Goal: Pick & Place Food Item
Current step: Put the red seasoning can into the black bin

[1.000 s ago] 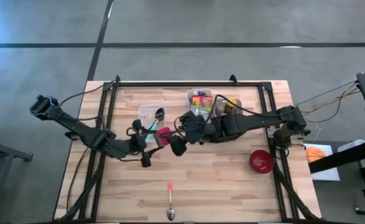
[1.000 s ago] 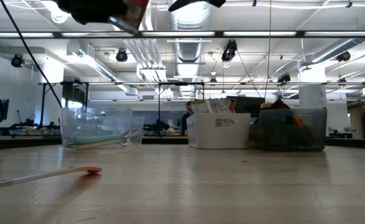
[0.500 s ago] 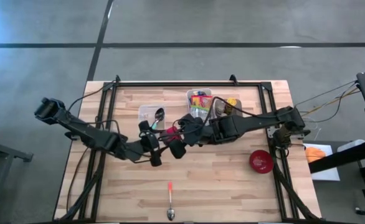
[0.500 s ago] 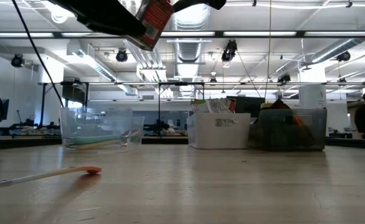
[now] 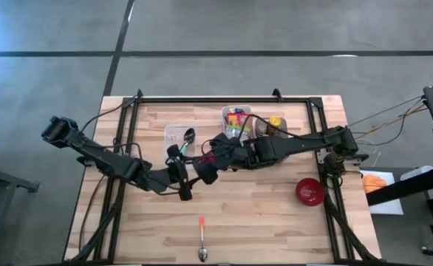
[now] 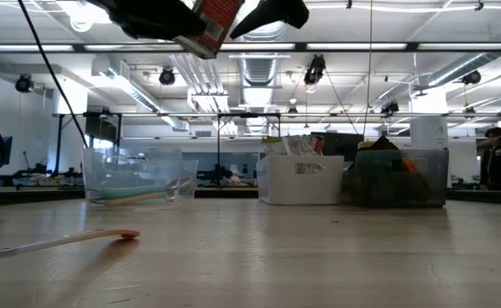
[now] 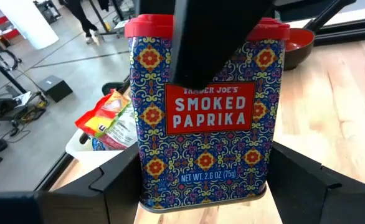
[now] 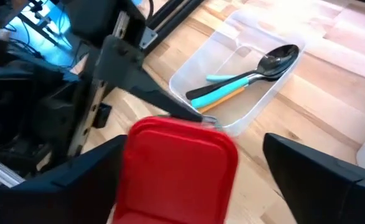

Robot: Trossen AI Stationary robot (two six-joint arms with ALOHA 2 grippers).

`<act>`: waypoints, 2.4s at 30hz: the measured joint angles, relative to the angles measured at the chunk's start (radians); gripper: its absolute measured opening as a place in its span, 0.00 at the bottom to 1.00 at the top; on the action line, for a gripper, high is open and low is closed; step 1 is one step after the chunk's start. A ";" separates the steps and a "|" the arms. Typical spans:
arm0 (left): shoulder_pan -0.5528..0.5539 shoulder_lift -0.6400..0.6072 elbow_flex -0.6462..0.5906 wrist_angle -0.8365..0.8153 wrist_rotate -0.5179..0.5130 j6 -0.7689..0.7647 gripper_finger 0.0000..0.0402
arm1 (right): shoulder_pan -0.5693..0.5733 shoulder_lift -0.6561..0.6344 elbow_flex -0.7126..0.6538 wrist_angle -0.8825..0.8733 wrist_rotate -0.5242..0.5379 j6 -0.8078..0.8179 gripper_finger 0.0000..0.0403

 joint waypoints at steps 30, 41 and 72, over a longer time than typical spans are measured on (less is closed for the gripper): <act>-0.020 -0.008 0.019 0.021 -0.103 -0.068 0.89 | -0.018 -0.010 0.044 -0.227 0.012 -0.100 0.52; -0.066 -0.090 0.039 -0.117 -0.099 -0.151 0.68 | -0.041 -0.068 0.137 -0.626 0.148 0.099 0.52; -0.127 -0.259 0.034 -0.339 -0.095 -0.308 0.59 | -0.354 -0.561 -0.703 -0.479 0.108 0.532 0.52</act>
